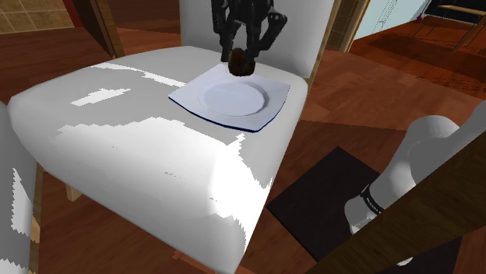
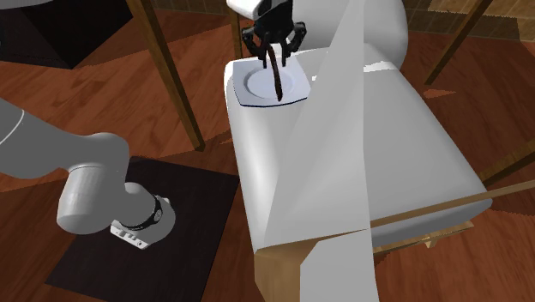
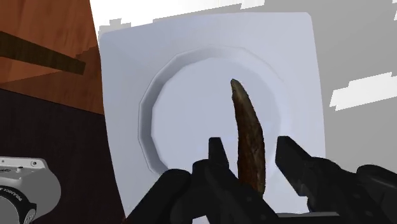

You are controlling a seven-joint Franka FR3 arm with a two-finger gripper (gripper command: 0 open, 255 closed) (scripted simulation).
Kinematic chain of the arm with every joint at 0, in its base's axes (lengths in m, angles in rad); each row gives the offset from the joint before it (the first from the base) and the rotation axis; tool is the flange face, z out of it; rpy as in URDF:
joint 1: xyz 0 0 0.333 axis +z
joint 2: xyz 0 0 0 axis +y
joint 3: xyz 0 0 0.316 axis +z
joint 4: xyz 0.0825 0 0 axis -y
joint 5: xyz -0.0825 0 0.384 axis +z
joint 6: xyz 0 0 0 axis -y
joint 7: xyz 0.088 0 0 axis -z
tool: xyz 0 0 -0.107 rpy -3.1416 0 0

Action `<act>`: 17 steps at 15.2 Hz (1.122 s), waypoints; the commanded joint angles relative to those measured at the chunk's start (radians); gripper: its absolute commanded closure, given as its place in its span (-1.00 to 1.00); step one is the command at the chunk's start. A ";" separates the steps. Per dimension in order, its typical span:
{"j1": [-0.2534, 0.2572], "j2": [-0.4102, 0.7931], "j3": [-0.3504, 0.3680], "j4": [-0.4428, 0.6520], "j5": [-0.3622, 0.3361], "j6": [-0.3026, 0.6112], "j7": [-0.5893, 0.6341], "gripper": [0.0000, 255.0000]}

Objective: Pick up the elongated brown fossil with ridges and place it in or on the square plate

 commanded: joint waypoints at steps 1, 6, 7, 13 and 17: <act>0.021 0.049 0.090 -0.006 -0.050 -0.017 0.016 -1.00; 0.042 0.056 0.048 -0.003 -0.061 -0.022 -0.006 -1.00; 0.054 0.062 0.032 0.035 -0.067 -0.055 -0.001 -1.00; 0.105 0.077 -0.018 0.108 -0.082 -0.114 0.012 -1.00; 0.133 0.079 -0.042 0.108 -0.088 -0.113 0.016 -1.00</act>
